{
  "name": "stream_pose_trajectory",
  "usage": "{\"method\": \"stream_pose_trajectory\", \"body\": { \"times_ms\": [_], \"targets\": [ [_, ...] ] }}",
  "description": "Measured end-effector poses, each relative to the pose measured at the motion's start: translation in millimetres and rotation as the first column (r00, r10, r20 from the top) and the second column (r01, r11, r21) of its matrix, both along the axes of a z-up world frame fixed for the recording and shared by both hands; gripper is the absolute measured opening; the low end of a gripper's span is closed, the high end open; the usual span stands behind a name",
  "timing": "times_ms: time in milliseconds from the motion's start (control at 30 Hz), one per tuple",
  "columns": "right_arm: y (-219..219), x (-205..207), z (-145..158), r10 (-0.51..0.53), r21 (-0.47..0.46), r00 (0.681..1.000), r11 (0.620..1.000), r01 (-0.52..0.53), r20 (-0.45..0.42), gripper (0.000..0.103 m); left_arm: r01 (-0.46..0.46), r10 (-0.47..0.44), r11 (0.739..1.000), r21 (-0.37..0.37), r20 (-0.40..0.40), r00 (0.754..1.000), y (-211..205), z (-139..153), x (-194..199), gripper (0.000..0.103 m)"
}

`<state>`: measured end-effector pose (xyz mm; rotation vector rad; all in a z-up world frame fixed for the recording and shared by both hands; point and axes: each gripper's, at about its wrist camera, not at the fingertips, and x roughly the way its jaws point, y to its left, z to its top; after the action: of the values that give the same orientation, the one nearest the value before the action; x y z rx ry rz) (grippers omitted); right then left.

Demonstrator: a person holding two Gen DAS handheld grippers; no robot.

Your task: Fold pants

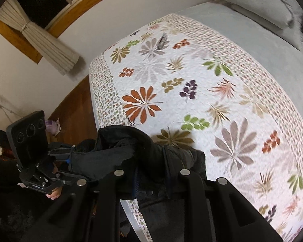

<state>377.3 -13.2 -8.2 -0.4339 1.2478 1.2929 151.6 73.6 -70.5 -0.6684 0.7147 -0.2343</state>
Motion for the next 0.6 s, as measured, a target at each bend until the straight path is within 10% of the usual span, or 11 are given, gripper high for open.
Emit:
{"method": "stream_pose_trajectory", "body": {
  "times_ms": [600],
  "targets": [
    [-137.6, 13.4, -25.8, -0.149, 0.078, 0.988, 0.985, 0.151, -0.028, 0.02, 0.177, -0.17, 0.976, 0.125, -0.065, 0.983, -106.7, -8.2, 31.5, 0.027]
  ]
}}
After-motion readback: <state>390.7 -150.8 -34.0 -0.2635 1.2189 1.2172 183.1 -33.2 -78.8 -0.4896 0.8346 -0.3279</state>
